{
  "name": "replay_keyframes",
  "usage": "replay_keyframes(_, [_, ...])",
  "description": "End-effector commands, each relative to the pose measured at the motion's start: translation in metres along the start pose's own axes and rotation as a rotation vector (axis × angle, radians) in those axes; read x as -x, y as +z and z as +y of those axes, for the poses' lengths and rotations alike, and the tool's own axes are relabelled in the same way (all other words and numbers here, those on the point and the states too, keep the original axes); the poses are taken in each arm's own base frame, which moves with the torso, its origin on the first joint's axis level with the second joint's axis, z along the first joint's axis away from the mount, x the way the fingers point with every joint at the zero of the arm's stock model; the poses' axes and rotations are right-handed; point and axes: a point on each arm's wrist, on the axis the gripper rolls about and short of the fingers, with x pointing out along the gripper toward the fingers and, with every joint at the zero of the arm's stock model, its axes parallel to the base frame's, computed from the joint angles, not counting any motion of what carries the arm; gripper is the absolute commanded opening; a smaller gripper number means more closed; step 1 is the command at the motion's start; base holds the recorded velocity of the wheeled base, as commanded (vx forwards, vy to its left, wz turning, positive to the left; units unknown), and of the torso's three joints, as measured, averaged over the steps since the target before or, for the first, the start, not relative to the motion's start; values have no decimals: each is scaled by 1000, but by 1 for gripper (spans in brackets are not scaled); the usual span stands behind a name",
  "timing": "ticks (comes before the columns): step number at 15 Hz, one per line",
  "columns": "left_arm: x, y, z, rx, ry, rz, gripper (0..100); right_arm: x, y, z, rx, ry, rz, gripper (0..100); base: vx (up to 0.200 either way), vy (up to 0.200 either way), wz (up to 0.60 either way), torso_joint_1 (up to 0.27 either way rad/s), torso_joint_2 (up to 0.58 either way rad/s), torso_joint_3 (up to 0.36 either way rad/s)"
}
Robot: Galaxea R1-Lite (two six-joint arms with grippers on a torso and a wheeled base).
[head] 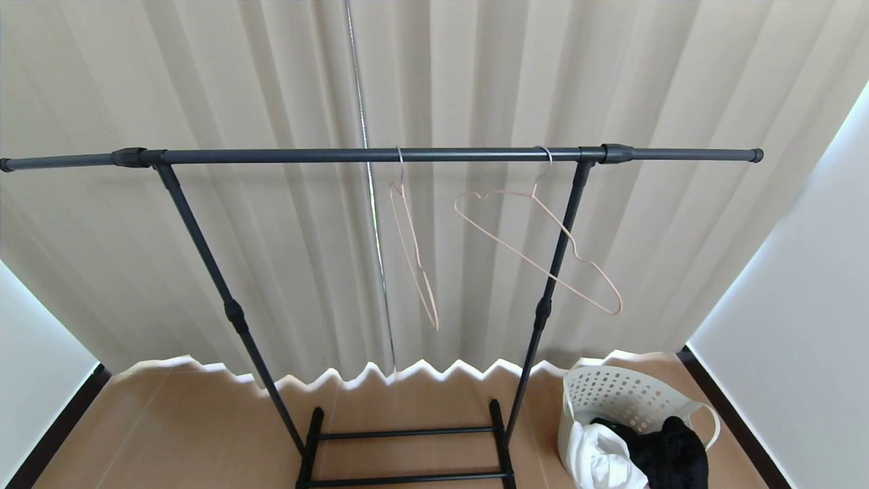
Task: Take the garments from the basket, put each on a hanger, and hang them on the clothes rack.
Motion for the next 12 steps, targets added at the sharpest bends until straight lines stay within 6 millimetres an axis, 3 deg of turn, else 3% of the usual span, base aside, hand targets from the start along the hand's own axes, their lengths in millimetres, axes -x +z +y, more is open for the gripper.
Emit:
replay_keyframes(1, [0,0,0,0,1,0,100,0,0,0,2,2,0,100,0,0,0,0,0,0])
replay_keyframes(12, [0,0,-1,-12,-41,0,100,0,1,1,3,42,4,100,0,0,0,-8,25,13])
